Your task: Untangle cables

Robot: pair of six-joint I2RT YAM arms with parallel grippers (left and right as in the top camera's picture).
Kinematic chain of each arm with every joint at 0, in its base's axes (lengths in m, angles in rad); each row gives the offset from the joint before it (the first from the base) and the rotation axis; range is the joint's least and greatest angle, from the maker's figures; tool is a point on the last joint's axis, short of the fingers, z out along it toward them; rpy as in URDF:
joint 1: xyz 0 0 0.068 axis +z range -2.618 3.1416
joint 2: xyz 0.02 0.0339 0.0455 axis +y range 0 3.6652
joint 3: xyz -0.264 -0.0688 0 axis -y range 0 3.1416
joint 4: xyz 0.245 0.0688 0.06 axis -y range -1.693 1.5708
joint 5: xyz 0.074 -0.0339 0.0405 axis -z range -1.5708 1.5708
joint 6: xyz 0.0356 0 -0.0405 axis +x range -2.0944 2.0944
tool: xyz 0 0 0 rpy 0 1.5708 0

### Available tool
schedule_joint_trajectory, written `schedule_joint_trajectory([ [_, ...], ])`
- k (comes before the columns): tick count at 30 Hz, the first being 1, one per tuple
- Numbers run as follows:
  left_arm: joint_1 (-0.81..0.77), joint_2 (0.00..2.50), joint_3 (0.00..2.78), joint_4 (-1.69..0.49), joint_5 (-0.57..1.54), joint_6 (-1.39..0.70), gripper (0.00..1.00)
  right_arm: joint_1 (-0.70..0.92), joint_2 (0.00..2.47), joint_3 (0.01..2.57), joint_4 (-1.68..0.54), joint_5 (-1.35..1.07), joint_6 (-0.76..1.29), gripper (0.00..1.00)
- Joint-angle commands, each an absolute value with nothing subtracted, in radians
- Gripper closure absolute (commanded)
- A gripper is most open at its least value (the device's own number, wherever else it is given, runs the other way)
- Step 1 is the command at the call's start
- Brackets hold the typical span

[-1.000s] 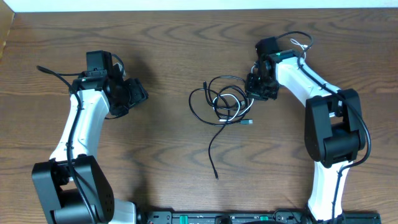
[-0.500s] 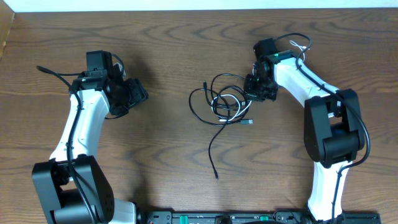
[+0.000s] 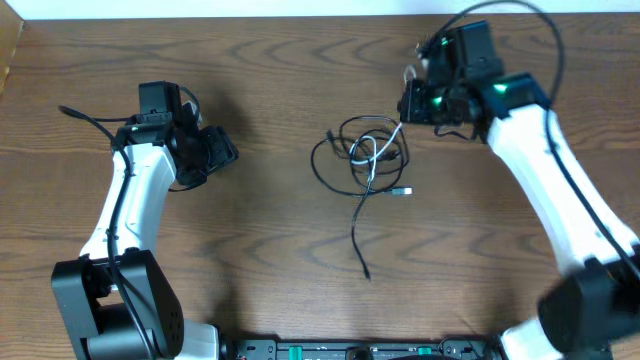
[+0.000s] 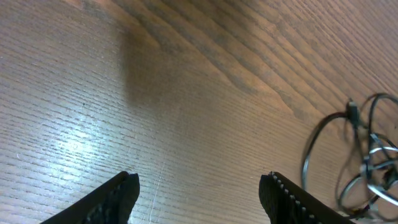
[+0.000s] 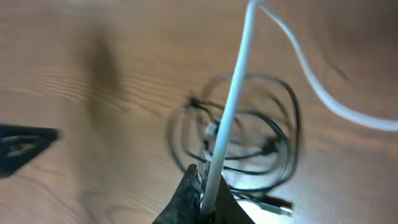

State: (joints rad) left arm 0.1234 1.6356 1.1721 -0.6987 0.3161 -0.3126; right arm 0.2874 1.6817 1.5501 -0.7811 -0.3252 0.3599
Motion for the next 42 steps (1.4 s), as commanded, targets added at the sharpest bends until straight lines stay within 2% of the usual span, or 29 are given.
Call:
schedule_joint_trajectory([
  [1, 0.127, 1.646, 1.164, -0.699, 0.313, -0.3, 0.33, 0.295, 1.557, 1.568, -0.741, -0.335, 0.266, 0.99],
  [12, 0.127, 1.646, 1.164, -0.699, 0.313, -0.3, 0.33, 0.303, 1.314, 1.568, -0.479, -0.337, 0.179, 0.99],
  [19, 0.127, 1.646, 1.164, -0.699, 0.313, -0.3, 0.33, 0.305, 1.285, 1.568, -0.278, -0.482, 0.159, 0.99],
  [24, 0.127, 1.646, 1.164, -0.699, 0.313, -0.3, 0.33, 0.305, 1.3, 1.568, -0.25, -0.35, 0.241, 0.99],
  [29, 0.127, 1.646, 1.164, -0.699, 0.313, -0.3, 0.33, 0.319, 1.333, 1.568, -0.241, -0.673, 0.107, 0.99],
  [34, 0.127, 1.646, 1.164, -0.699, 0.314, -0.3, 0.33, 0.32, 1.359, 1.568, -0.262, -0.356, 0.297, 0.99],
  [37, 0.126, 1.646, 1.164, -0.699, 0.319, -0.3, 0.33, 0.323, 1.38, 1.568, -0.255, -0.437, 0.317, 0.99],
  [39, 0.125, 1.646, 1.164, -0.695, 0.376, -0.267, 0.33, 0.323, 1.386, 1.568, -0.257, -0.451, 0.318, 0.99],
  [42, 0.121, 1.646, 1.164, -0.677, 0.617, -0.093, 0.33, 0.322, 1.388, 1.568, -0.256, -0.448, 0.318, 0.99],
])
